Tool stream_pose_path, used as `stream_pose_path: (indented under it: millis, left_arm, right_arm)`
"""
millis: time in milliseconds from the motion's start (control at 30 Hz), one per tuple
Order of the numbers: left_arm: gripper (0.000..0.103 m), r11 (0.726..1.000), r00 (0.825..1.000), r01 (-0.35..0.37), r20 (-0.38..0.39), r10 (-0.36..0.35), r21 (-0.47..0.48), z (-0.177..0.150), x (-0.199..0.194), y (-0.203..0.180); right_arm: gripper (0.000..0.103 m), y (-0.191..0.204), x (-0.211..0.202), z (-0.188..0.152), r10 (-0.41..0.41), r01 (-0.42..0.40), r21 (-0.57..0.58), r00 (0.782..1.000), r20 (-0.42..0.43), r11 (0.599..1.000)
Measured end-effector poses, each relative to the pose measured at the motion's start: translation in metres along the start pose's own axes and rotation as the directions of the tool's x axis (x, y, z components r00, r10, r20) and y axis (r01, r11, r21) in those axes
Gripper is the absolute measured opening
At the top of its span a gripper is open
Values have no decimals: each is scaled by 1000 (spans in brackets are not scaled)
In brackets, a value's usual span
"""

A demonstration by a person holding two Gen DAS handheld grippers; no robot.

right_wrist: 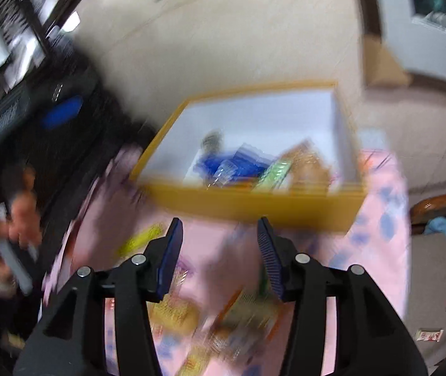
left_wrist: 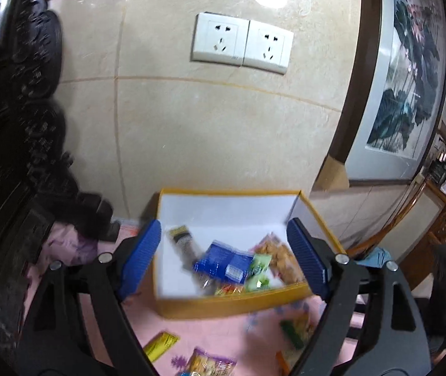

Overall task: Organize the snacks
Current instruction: 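Drop the bread bag into the yellow box with the right gripper while the left drops the blue bag in, then grasp the yellow bun bag with the right gripper while the left grasps the red biscuit bag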

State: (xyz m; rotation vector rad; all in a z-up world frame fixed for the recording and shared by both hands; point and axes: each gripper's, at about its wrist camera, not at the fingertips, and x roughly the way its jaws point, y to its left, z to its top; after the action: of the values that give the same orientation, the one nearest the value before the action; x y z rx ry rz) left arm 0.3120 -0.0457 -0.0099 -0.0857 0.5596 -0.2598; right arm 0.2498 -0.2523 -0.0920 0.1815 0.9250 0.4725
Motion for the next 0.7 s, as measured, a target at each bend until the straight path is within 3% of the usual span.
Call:
stream_pose_path:
  millis: [133,233,333,433,567,633,700]
  left_arm:
    - [85,999,998,-34,-43,35,18,-36,-25,17]
    - [85,998,992,-68,-111,67,-6,-70,-45,36]
    - [85,993,980,-108,-170,100,-37,-100,-65,51]
    - [84,990,968,-133,-220,118,-54,-126,-82,56]
    - [85,986,955,-145,-272,118,-81,-154,-98,54]
    - [84,986,951,-141,-290,110,-85,-164,-100,48]
    - [84,987,947,-131,-307,97,-92,-174,-100,43]
  right_arm:
    - [51,31,19,-41,75,-88,-119,991,-111,989]
    - [56,52,38,-56,65,-110,-266,983,-170,958]
    - [63,71,56,-63,33,-124,-448,978,-206,885]
    - [63,76,80,-67,-14,-147,-587,965,-261,796]
    - [63,68,115,-68,-17,-241,-620,925,-380,747]
    - [63,64,128,-61,13,-286,-594,907,-420,752]
    - [56,60,132,-56,36,-305,-557,896,-442,773]
